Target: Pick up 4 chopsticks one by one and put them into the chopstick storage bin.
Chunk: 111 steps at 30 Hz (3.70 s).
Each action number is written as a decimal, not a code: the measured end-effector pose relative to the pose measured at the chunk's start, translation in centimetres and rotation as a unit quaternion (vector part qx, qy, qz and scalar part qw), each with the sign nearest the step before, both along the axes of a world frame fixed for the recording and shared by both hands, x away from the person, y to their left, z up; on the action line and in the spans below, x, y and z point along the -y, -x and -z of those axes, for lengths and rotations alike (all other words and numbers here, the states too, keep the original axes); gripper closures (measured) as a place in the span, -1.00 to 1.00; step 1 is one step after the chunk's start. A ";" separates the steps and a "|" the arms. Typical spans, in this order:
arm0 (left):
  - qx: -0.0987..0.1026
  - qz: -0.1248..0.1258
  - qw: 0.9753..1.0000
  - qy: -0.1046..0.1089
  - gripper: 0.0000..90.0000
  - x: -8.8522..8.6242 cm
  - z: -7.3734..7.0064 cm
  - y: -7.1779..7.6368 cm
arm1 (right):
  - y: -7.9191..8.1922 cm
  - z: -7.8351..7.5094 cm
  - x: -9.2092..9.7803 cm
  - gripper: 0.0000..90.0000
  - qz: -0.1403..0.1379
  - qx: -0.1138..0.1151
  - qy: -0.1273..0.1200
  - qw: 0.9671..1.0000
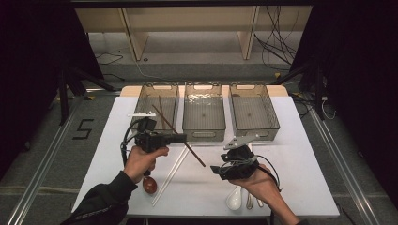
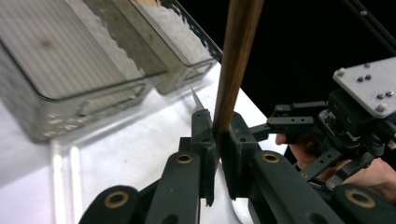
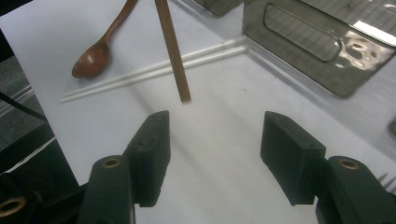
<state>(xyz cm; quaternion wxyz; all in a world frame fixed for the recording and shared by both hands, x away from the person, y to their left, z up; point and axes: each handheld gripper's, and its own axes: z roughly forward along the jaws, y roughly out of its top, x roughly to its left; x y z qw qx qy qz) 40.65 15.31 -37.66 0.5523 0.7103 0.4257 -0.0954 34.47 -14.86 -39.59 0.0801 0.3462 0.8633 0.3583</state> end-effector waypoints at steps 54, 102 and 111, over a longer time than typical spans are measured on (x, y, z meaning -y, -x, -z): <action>-0.007 -0.160 0.985 -0.064 0.85 -8.9 -2.7 -9.5 | 1.3 -0.5 4.2 -0.40 0.049 0.031 -0.037 0.998; -0.064 -0.136 0.978 -0.146 0.84 -6.3 1.0 -12.7 | 1.3 -0.6 4.2 -0.41 0.044 0.033 -0.039 0.998; -0.074 -0.137 0.977 -0.149 0.83 -6.3 1.3 -13.2 | 1.3 -0.6 4.2 -0.41 0.043 0.033 -0.039 0.998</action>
